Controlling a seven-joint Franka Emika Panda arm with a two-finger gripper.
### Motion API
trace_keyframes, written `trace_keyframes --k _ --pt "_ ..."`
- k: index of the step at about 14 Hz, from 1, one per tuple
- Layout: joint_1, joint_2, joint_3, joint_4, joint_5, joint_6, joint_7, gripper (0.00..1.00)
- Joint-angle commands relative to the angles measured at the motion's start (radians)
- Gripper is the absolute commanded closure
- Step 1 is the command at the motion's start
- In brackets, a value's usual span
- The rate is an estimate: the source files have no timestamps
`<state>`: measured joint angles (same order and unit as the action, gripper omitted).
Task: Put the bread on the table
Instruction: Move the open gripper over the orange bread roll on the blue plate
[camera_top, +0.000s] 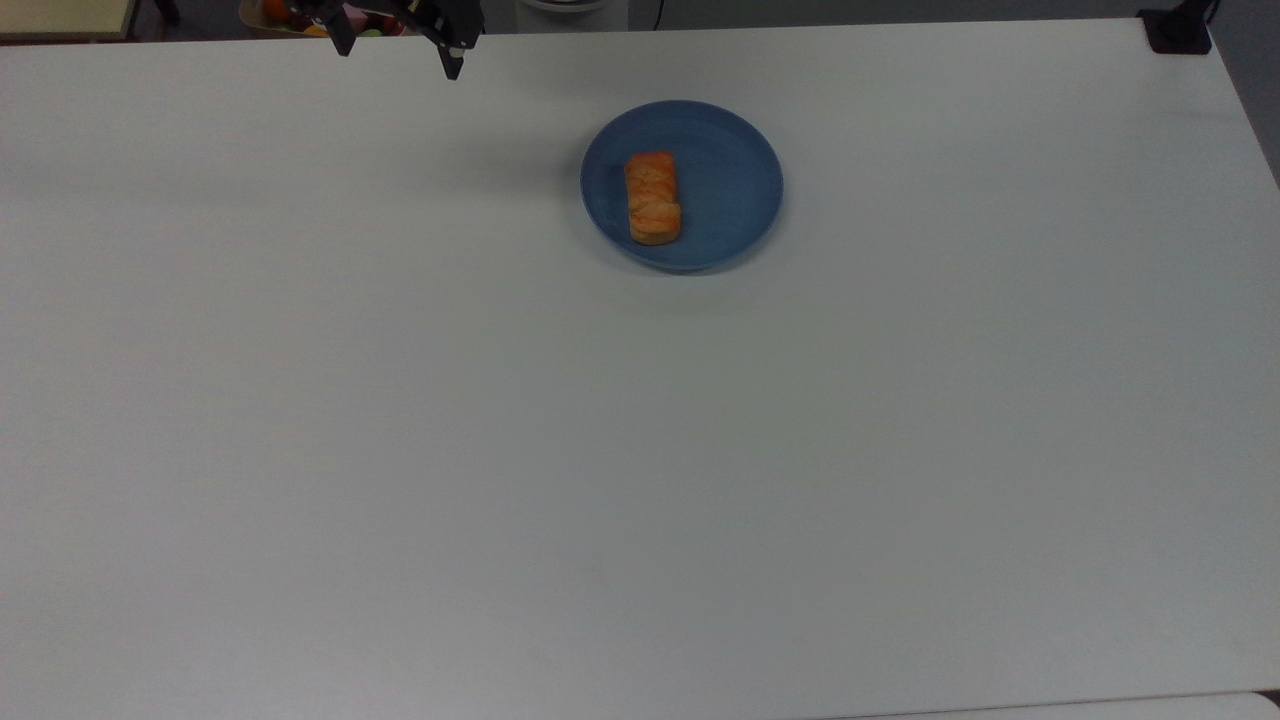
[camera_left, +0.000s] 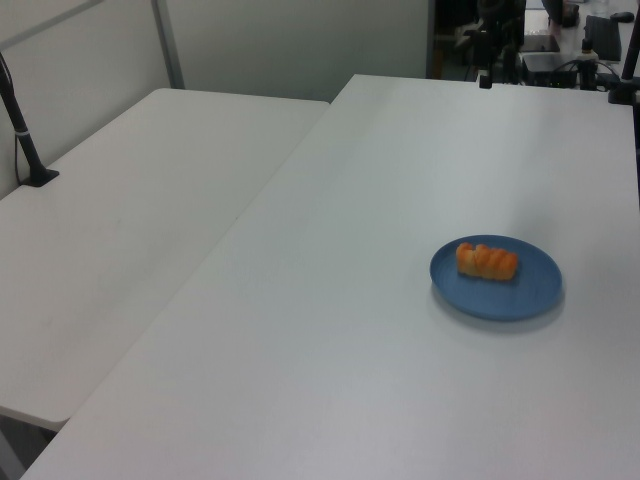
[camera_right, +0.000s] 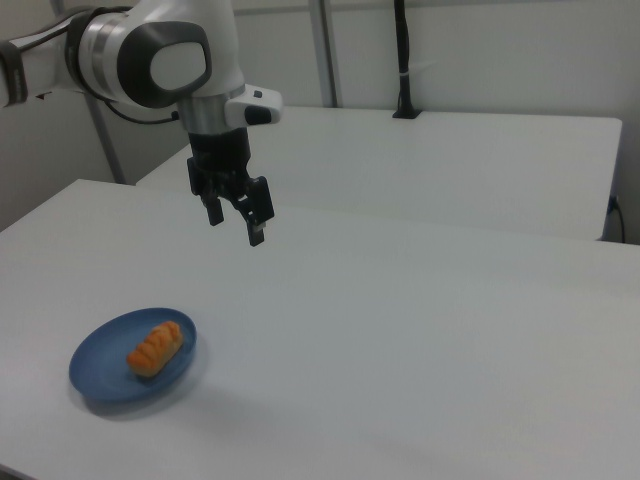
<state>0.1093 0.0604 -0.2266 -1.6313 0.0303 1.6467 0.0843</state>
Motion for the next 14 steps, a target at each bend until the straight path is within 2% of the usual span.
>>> trace_keyframes --k 1,9,13,14 --pt "0.009 -0.011 -0.019 0.02 0.003 -0.008 -0.017 0.0" --pt "0.015 -0.01 0.003 0.021 0.011 -0.01 -0.017 0.0" --pt "0.016 -0.008 0.096 0.021 0.014 -0.011 -0.003 0.0" --pt "0.018 -0.008 0.142 0.018 0.016 -0.014 -0.002 0.0"
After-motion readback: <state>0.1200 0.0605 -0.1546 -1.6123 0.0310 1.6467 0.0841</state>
